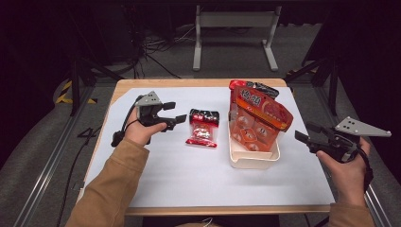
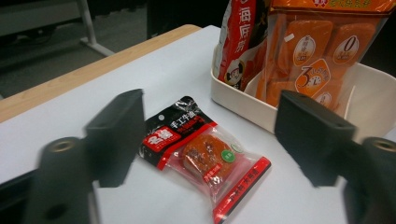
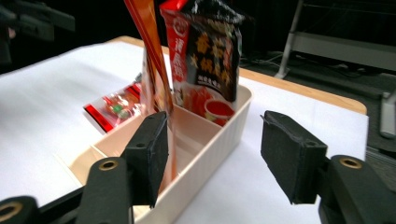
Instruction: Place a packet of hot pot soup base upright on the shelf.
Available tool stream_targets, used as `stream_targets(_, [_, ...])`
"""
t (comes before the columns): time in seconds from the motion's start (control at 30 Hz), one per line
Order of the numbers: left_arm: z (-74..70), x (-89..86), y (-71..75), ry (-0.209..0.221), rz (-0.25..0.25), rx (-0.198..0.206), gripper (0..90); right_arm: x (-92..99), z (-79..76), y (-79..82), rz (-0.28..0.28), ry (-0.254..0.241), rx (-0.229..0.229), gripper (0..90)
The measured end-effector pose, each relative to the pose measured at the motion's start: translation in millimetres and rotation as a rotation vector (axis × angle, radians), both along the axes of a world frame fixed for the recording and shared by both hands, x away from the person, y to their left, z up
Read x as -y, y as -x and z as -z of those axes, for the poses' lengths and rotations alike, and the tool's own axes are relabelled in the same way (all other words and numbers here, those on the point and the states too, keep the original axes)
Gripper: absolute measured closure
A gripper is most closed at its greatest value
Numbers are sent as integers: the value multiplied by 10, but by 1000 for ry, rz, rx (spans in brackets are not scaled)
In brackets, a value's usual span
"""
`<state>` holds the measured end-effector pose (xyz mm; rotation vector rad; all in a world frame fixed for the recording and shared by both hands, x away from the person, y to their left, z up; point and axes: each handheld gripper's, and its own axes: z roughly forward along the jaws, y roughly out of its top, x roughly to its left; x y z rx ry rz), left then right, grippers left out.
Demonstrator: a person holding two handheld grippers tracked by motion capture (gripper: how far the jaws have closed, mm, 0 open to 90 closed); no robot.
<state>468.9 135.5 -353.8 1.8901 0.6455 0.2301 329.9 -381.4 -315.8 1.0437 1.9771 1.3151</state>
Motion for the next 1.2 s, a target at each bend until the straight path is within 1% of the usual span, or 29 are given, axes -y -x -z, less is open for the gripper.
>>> stream_targets(0.03, [0,0,0,0,0,0,333,0,0,0,0,0,0,426])
stream_targets(0.07, [-4,16,-61,-21,0,-8,335,14,30,-1,1,-8,-9,427])
stream_targets(0.1, [-4,16,-61,-21,0,-8,330,14,30,-1,1,-8,-9,427])
stream_targets(0.17, [14,52,-103,-37,-4,9,312,30,57,-13,7,-2,-16,429])
stream_targets(0.2, [21,66,-118,-47,0,23,307,39,74,-22,8,-6,-17,429])
stream_targets(0.23, [28,84,-133,-59,5,28,310,43,84,-27,8,-10,-18,429])
stream_targets(0.27, [42,113,-149,-58,3,38,303,47,95,-31,11,-11,-22,429])
stream_targets(0.33, [56,144,-183,-69,-12,43,288,52,118,-40,15,-12,-25,429])
stream_targets(0.37, [63,154,-205,-68,-20,41,291,54,127,-43,15,-14,-26,429])
stream_targets(0.4, [73,160,-247,-72,-20,17,295,59,147,-48,15,-14,-27,429])
stream_targets(0.43, [83,170,-273,-67,-27,4,300,60,156,-49,18,-18,-30,428])
stream_targets(0.47, [83,170,-273,-67,-27,4,331,60,156,-49,18,-18,-30,428])
stream_targets(0.5, [89,173,-294,-63,-34,3,331,65,171,-52,19,-18,-31,431])
stream_targets(0.53, [99,182,-311,-52,-37,-8,353,68,183,-52,21,-20,-35,432])
stream_targets(0.57, [105,190,-324,-50,-36,-7,353,72,199,-55,22,-20,-38,433])
stream_targets(0.6, [107,205,-339,-59,-35,-5,353,73,208,-55,23,-21,-40,433])
stream_targets(0.63, [106,231,-364,-77,-33,2,349,79,236,-59,26,-22,-41,434])
stream_targets(0.67, [109,249,-379,-93,-40,10,364,84,250,-60,25,-23,-42,435])
stream_targets(0.7, [109,249,-379,-93,-40,10,360,84,250,-60,25,-23,-42,435])
stream_targets(0.73, [118,268,-393,-96,-53,12,360,86,265,-63,25,-27,-41,435])
stream_targets(0.8, [132,291,-443,-103,-62,9,339,86,297,-66,23,-32,-49,435])
stream_targets(0.9, [163,316,-540,-113,-80,-2,299,73,330,-62,24,-22,-58,436])
stream_targets(0.93, [171,321,-561,-118,-82,2,285,71,336,-58,22,-17,-57,436])
stream_targets(0.97, [190,336,-583,-117,-83,-1,278,68,341,-55,22,-16,-57,436])
stream_targets(1.07, [226,363,-647,-130,-78,-8,246,66,360,-37,23,-6,-59,436])
stream_targets(1.13, [237,373,-666,-128,-78,-13,225,74,375,-21,29,-4,-68,437])
stream_targets(1.2, [269,408,-708,-124,-74,-16,225,78,381,-12,30,-3,-71,437])
